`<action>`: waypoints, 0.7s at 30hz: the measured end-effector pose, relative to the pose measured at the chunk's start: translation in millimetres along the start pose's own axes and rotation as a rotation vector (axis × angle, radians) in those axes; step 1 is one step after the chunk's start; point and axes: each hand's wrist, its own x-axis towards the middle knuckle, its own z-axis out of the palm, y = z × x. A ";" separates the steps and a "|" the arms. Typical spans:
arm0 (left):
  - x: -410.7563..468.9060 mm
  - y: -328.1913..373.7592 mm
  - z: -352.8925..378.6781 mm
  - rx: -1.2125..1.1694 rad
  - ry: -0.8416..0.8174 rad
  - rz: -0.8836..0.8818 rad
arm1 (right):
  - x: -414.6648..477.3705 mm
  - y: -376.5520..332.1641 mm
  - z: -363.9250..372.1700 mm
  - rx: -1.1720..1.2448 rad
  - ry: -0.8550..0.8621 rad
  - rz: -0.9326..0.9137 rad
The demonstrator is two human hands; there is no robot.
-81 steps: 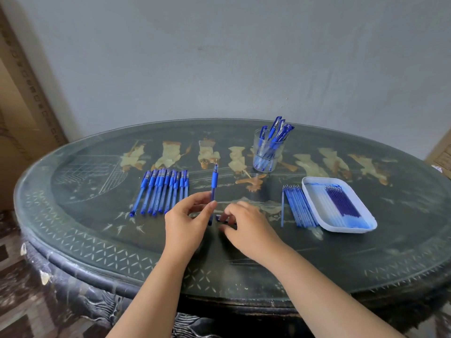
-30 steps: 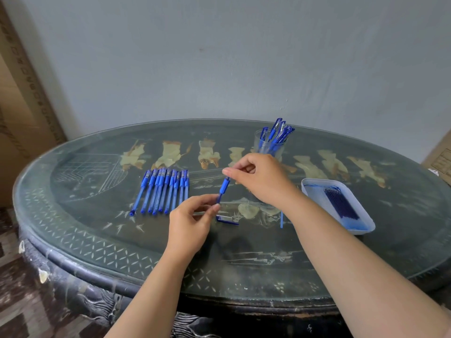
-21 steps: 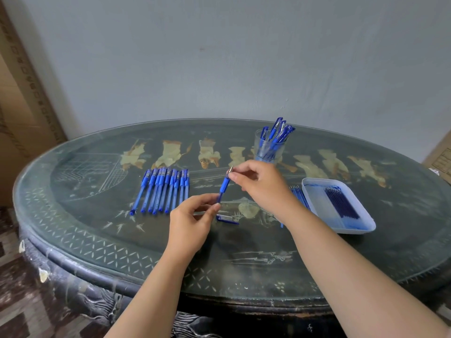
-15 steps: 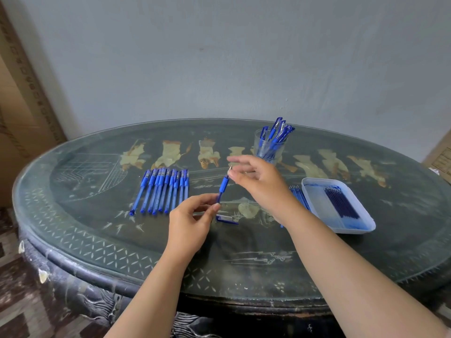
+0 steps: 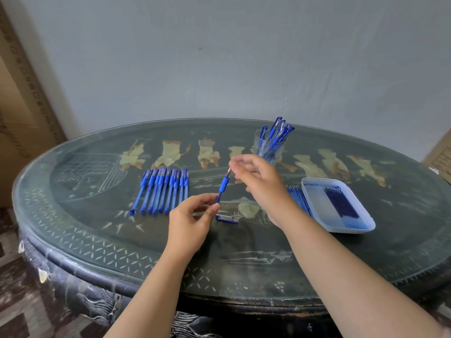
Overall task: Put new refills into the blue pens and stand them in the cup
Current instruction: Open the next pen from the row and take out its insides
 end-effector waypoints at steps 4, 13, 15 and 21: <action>-0.2 1.2 0.4 0.012 -0.009 0.013 | 0.1 -1.0 1.8 -0.071 0.034 -0.014; -0.5 0.3 0.3 0.007 0.001 0.016 | -1.4 1.5 5.4 -0.004 -0.019 0.000; -0.9 0.7 1.4 0.015 0.003 0.030 | -1.1 1.9 8.3 0.011 0.071 0.030; -0.3 -2.7 1.8 0.029 0.012 0.038 | -0.8 -1.6 12.8 0.152 0.072 0.105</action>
